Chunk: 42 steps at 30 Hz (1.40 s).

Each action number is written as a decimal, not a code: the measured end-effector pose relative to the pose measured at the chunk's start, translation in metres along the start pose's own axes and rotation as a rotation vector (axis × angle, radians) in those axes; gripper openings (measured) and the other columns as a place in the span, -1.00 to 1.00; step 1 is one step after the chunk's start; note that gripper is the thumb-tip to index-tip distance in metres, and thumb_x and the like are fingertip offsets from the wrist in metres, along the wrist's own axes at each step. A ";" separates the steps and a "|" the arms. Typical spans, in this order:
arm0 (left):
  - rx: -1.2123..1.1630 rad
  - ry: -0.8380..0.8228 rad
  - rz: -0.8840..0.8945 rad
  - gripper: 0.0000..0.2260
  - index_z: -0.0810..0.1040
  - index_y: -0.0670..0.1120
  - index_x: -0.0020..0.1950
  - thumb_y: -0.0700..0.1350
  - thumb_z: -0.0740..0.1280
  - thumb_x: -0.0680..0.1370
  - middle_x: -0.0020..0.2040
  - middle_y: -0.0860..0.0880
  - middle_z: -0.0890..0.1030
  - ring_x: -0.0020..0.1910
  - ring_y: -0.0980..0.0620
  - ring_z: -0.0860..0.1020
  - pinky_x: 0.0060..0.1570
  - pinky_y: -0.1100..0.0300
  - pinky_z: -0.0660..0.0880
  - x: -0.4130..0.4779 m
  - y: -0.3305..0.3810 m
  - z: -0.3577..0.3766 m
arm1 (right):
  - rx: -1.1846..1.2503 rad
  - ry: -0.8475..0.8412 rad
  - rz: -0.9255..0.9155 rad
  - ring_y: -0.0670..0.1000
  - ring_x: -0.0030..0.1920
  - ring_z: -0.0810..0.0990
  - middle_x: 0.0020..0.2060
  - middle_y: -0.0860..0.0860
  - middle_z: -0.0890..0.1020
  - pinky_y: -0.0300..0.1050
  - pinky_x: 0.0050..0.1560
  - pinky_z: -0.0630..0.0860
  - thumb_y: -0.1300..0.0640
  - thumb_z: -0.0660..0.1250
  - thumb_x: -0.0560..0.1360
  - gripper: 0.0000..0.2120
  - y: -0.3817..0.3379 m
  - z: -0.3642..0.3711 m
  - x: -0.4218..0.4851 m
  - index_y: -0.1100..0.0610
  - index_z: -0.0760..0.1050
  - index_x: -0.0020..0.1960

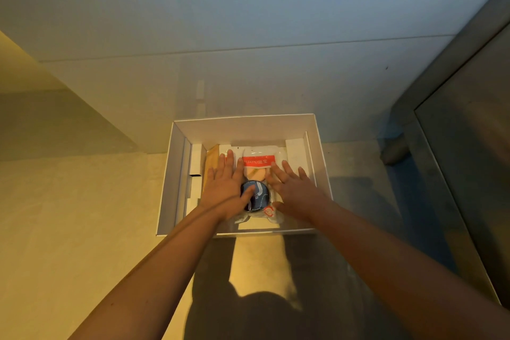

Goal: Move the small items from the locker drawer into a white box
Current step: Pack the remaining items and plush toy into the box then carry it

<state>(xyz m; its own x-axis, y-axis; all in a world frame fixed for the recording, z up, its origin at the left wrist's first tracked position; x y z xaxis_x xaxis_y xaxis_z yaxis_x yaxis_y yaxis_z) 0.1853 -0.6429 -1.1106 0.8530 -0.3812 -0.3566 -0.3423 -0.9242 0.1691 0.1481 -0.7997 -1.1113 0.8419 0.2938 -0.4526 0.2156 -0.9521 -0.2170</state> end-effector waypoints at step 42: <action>-0.014 0.515 0.095 -0.52 0.37 -0.15 0.38 -0.04 0.33 0.50 0.40 -0.18 0.34 0.41 -0.22 0.21 0.29 -0.21 0.03 -0.308 0.197 -0.662 | 0.268 0.700 0.165 0.07 0.45 0.14 0.40 -0.01 0.31 0.19 0.37 0.04 -0.04 0.26 0.50 -0.47 -0.155 -0.617 -0.405 0.02 0.23 0.42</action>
<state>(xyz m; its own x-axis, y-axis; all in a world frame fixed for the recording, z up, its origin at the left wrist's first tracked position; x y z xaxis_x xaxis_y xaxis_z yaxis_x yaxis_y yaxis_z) 0.1156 -0.6929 -0.3590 0.9030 -0.3992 0.1588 -0.4249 -0.8845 0.1925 0.0787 -0.8238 -0.3612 0.9889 -0.0578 0.1368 0.0079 -0.8994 -0.4371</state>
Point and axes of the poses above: each hand's wrist, its own x-axis towards the middle knuckle, its own z-axis out of the palm, y = z × x, the point moved 3 cm from there along x, towards the middle knuckle
